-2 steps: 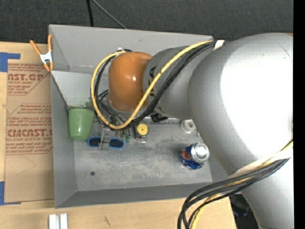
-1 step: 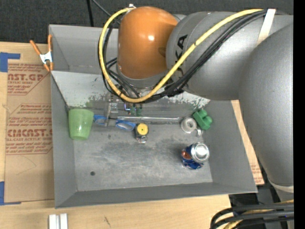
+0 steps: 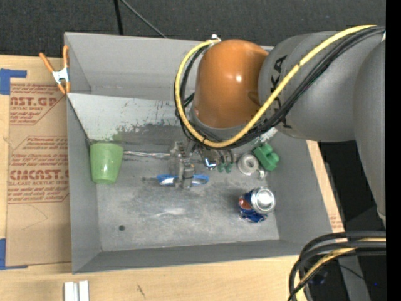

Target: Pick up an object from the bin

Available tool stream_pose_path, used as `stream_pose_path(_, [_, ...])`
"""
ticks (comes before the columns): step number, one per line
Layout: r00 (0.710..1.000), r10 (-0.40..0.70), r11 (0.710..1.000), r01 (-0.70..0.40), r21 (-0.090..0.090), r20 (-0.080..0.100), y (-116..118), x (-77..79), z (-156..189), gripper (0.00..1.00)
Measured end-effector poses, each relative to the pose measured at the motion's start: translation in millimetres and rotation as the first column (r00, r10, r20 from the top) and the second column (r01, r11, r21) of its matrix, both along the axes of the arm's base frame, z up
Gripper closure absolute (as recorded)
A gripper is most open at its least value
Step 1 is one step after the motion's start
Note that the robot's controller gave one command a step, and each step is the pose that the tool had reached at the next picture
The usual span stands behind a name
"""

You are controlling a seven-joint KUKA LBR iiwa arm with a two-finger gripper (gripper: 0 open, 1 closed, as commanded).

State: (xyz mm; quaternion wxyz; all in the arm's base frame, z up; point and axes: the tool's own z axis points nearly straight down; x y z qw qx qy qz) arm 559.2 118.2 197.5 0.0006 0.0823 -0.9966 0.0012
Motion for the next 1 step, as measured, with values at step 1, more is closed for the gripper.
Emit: stream_pose_path(1, [0.995,0.104,0.995,-0.104,0.003,0.011,-0.3,0.0,76.2,1.00])
